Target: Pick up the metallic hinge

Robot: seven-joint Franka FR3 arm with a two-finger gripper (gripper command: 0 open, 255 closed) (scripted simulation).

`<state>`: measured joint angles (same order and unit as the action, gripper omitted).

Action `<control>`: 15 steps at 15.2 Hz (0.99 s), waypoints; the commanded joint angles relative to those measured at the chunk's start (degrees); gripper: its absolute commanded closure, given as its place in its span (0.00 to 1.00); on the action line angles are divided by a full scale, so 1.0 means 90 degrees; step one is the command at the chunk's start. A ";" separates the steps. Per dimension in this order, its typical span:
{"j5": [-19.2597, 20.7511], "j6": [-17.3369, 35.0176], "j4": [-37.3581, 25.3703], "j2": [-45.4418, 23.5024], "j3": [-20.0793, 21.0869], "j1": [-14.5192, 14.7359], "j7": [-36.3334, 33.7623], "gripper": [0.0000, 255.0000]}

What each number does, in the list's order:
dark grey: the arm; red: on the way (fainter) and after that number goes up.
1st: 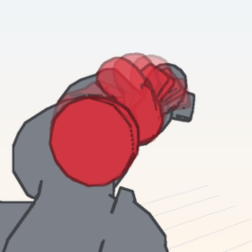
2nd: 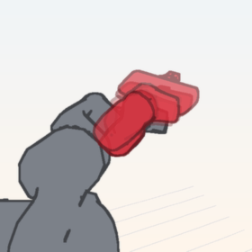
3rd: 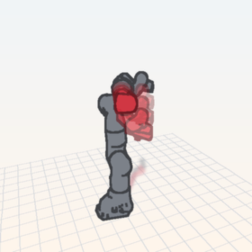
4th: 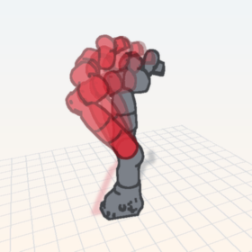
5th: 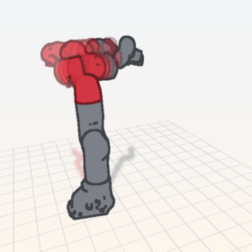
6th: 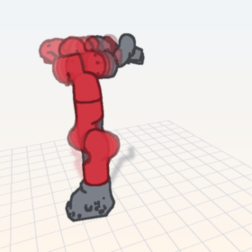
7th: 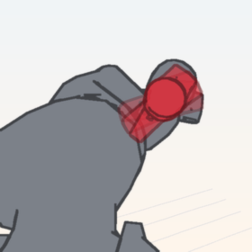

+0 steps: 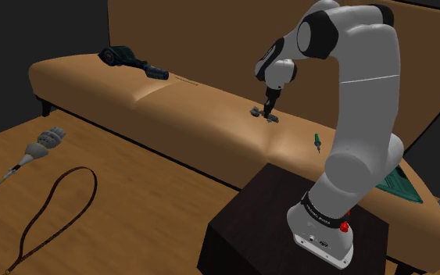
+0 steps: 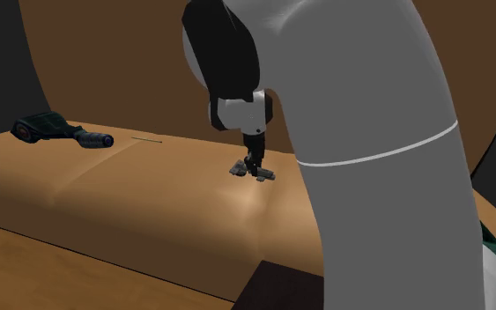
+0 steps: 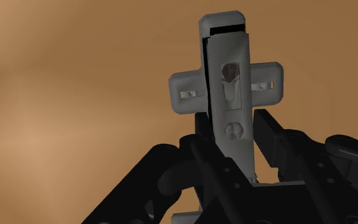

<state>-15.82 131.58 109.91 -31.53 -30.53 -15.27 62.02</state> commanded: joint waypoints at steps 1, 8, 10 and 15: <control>-0.0005 -0.0012 -0.0007 -0.0020 0.0008 -0.0001 -0.0005 1.00; 0.0249 -0.0434 -0.0051 0.0395 -0.0179 0.0139 -0.0137 1.00; 0.0320 -0.0560 -0.0076 0.0507 -0.0227 0.0175 -0.0175 1.00; 0.0494 -0.0884 -0.0165 0.0775 -0.0335 0.0256 -0.0266 1.00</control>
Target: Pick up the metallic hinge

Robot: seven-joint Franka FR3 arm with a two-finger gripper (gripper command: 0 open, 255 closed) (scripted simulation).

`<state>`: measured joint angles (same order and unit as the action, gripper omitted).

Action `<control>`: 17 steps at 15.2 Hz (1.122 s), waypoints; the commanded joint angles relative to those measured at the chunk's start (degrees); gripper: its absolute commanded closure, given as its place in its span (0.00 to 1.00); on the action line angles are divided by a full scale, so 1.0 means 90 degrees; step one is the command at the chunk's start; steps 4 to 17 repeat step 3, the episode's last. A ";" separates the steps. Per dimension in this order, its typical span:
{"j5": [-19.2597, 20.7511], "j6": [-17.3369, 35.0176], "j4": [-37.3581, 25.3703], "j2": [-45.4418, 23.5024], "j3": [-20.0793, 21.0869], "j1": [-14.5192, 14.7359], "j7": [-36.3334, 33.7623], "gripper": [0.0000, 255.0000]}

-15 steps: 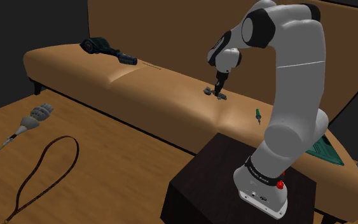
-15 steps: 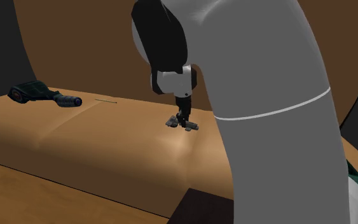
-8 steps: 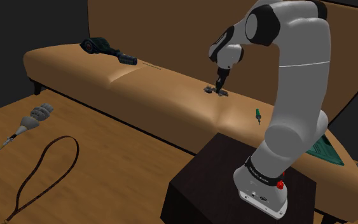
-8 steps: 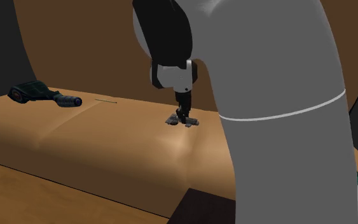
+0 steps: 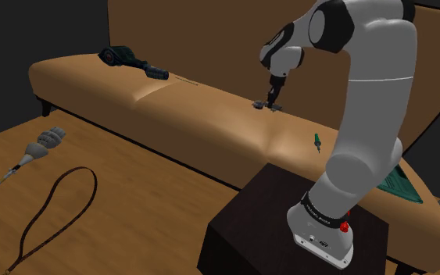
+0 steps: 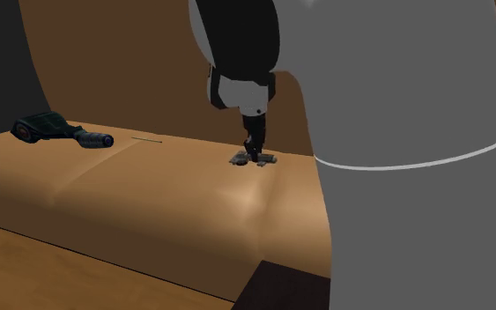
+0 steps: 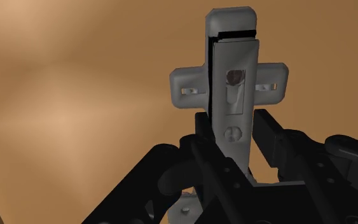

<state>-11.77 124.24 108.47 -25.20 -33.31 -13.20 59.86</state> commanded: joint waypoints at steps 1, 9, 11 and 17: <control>0.0077 -0.0135 -0.0027 0.0122 -0.0045 0.0041 -0.0043 1.00; 0.0083 -0.0145 -0.0031 0.0130 -0.0048 0.0043 -0.0046 1.00; 0.0083 -0.0145 -0.0031 0.0130 -0.0048 0.0043 -0.0046 1.00; 0.0083 -0.0145 -0.0031 0.0130 -0.0048 0.0043 -0.0046 1.00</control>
